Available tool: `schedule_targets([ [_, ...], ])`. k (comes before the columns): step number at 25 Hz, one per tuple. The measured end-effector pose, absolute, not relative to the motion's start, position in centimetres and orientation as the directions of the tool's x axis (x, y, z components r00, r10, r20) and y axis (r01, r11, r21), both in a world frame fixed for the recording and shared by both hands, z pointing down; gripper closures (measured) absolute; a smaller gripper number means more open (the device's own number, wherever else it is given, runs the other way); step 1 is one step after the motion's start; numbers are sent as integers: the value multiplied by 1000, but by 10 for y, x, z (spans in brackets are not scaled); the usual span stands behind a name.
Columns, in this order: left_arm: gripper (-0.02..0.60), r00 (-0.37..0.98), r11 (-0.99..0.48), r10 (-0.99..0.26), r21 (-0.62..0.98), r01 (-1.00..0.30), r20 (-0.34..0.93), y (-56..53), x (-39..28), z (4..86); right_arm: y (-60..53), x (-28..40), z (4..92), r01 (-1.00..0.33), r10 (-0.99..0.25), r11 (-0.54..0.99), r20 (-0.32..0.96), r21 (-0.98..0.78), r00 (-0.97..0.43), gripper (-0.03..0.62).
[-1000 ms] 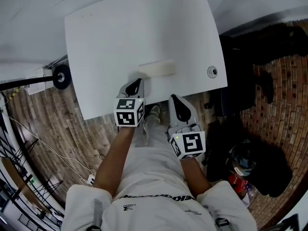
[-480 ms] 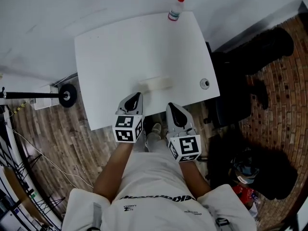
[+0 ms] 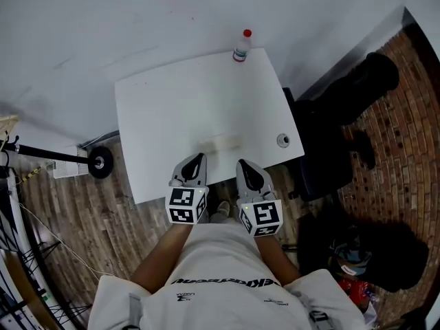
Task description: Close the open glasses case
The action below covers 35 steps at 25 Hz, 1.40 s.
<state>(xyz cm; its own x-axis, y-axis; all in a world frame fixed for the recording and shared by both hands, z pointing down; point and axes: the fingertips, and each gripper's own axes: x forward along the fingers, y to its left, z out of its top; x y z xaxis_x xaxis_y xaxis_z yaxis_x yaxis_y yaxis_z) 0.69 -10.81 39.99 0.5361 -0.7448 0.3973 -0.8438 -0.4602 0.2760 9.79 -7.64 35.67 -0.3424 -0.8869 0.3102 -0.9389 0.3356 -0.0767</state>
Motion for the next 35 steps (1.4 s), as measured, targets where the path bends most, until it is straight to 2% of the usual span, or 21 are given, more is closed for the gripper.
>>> schedule_targets([
  [17,584,530,-502,-808,171,-848,258,-100,15,331,-85,103,320,-928,-900,356,227,-111,-372,594],
  [35,584,522,-506,-823,129,-853,223,-112,16,323,-98,106,314,-931,-910,351,197,-100,-364,594],
])
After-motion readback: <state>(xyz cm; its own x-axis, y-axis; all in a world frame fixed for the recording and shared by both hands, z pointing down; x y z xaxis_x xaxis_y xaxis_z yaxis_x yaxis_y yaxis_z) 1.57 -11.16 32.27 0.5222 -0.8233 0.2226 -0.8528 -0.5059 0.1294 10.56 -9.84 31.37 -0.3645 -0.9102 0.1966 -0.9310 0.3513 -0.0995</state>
